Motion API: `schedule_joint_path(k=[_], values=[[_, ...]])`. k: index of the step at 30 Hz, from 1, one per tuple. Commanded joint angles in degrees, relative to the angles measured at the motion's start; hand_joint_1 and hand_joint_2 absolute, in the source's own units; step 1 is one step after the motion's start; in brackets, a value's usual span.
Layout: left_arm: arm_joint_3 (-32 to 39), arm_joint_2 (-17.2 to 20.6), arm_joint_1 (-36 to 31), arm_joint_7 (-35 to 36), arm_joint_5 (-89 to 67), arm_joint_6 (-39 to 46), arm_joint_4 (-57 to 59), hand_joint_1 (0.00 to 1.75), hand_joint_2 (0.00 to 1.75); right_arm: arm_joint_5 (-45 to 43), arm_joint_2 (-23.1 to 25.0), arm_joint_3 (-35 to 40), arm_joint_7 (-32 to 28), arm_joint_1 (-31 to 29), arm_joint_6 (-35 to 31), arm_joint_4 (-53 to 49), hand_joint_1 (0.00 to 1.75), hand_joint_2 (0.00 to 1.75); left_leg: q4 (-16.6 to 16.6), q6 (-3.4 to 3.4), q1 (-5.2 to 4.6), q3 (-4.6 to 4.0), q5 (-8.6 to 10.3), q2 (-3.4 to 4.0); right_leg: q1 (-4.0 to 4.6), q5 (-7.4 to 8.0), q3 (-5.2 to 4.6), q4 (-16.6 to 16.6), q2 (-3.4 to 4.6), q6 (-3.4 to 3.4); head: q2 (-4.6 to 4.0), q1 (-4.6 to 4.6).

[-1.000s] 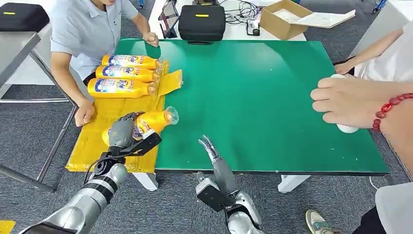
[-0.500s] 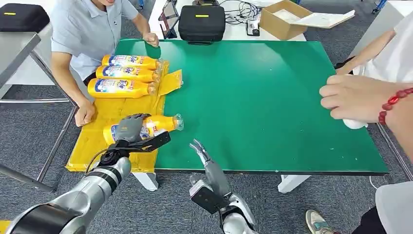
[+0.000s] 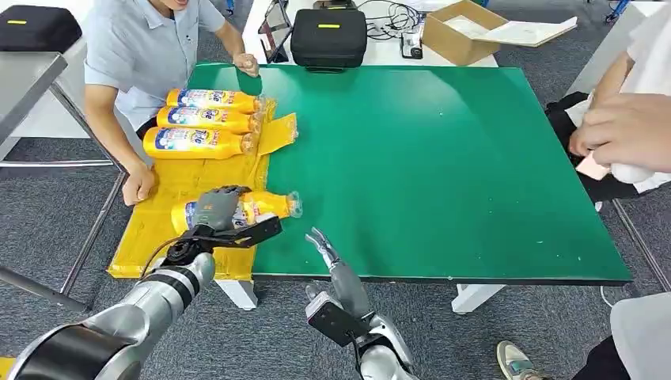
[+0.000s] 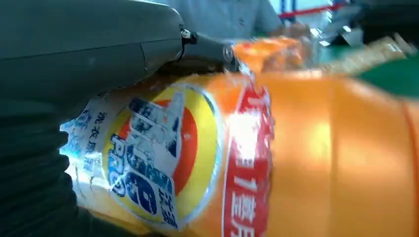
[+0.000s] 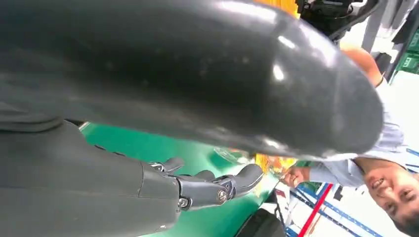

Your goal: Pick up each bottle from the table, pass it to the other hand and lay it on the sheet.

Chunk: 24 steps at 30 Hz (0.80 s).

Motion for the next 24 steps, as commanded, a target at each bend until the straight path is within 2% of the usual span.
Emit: schedule_joint_path(k=[1,7,13,16,18,24], values=[[-7.9,-2.4,-2.4,-1.5,-7.0,-0.3,2.8,0.00,1.75,-0.6,-0.5,1.6,-0.9,-2.8,0.6,5.1,0.00,0.00,0.0,-0.02,0.04,0.01,-0.01,-0.01,0.05,0.00,0.04,0.0,-0.03,-0.06,0.00,0.00],[-6.5,-5.0,-1.5,-6.9,-3.1,-5.3,0.4,0.00,1.75,-0.5,-0.6,1.1,-1.1,-2.7,0.7,5.0,0.00,0.00,0.0,-0.02,0.03,0.00,-0.01,-0.07,0.03,-0.01,0.04,0.0,-0.07,-0.05,0.00,0.00],[-6.1,-5.9,0.1,-11.9,0.7,-1.4,-3.0,0.00,1.75,0.0,-0.5,1.0,-1.4,-2.5,0.7,5.3,0.00,0.00,0.0,-0.05,0.08,0.04,-0.03,-0.02,0.10,-0.01,0.10,0.0,-0.04,-0.12,0.00,0.00],[-0.6,-7.3,4.1,-21.9,12.8,-1.2,-9.2,0.00,1.75,0.2,-0.3,1.5,-1.7,-2.2,0.5,5.6,0.00,0.00,0.0,-0.03,0.02,0.03,-0.02,0.00,0.05,-0.01,0.06,-0.1,-0.01,-0.07,0.00,0.00],[1.7,-7.7,7.1,-24.9,20.5,-3.6,-14.0,0.00,1.75,0.2,-0.3,1.9,-1.9,-1.8,0.1,5.7,0.00,0.00,0.0,-0.03,0.02,0.09,-0.04,0.05,0.05,-0.01,0.10,-0.1,0.03,-0.08,0.00,0.00],[1.4,-6.8,9.9,-25.8,26.4,-4.3,-19.2,0.00,1.75,0.1,-0.6,2.4,-2.0,-1.3,-0.6,5.4,0.00,0.00,0.0,-0.04,0.08,0.02,-0.03,0.05,0.12,-0.04,-0.01,-0.1,0.01,-0.08,0.00,0.00]])
